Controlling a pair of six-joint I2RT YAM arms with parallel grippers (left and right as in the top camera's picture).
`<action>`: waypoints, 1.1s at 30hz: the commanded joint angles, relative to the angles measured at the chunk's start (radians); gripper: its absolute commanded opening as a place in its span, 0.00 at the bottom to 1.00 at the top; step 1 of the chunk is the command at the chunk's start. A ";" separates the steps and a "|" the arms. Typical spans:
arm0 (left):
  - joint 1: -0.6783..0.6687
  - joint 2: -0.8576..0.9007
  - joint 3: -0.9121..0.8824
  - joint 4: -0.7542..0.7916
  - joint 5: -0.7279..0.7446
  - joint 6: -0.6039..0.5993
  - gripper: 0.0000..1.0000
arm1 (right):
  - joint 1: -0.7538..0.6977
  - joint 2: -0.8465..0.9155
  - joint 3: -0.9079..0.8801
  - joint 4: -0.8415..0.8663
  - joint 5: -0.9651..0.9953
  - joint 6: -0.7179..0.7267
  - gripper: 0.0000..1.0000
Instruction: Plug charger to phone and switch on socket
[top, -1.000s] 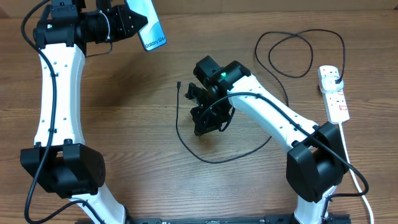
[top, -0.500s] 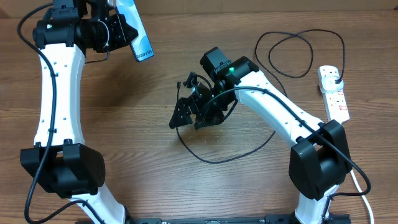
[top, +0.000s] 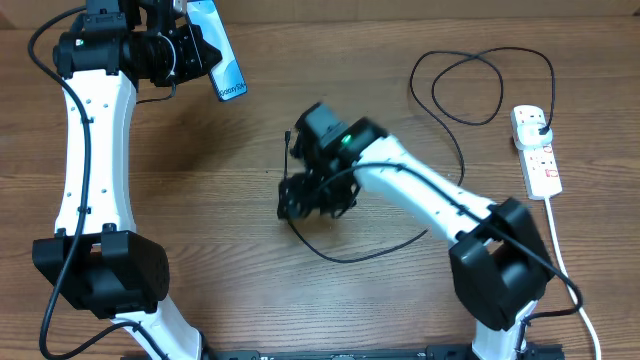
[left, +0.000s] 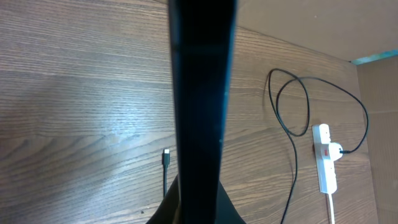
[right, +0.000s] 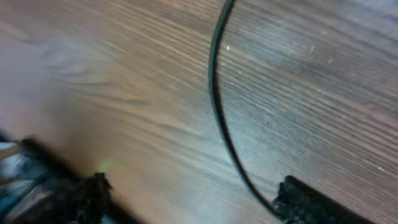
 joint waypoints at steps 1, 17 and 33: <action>0.000 -0.011 0.017 0.005 0.010 0.023 0.04 | 0.079 -0.014 -0.084 0.071 0.143 0.077 0.74; 0.000 -0.011 0.017 -0.013 0.010 0.023 0.04 | 0.155 0.079 -0.121 0.085 0.257 0.162 0.42; 0.000 -0.011 0.017 -0.009 0.010 0.023 0.04 | 0.161 0.100 -0.121 -0.030 0.246 0.119 0.35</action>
